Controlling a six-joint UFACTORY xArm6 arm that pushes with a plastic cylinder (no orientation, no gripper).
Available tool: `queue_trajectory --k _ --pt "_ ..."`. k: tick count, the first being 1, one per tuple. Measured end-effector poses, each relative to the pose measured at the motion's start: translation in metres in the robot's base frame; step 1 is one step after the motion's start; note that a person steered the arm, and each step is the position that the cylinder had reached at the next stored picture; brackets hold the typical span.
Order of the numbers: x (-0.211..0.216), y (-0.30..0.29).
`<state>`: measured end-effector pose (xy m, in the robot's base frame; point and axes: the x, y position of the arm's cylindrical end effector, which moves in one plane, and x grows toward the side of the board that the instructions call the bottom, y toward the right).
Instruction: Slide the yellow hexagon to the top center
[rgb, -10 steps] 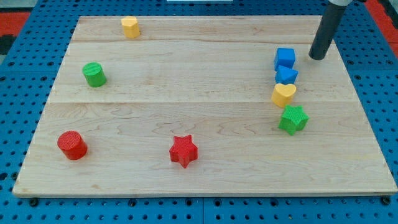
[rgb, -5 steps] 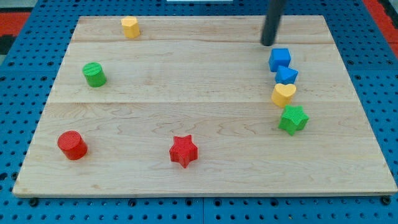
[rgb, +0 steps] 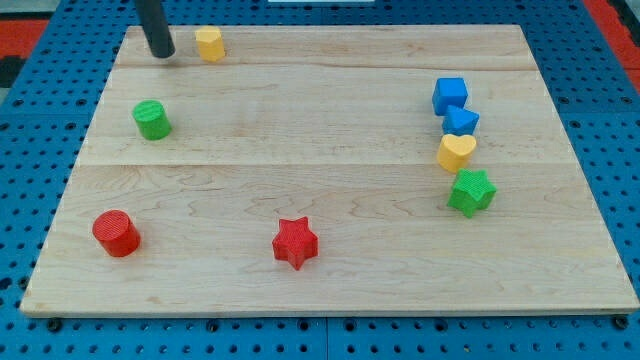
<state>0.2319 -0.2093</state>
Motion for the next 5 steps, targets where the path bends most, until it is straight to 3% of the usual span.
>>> queue_trajectory --k 1,2,4,5 --pt "-0.005 0.053" --pt "0.001 0.143" --pt "-0.019 0.162" --pt "-0.025 0.235"
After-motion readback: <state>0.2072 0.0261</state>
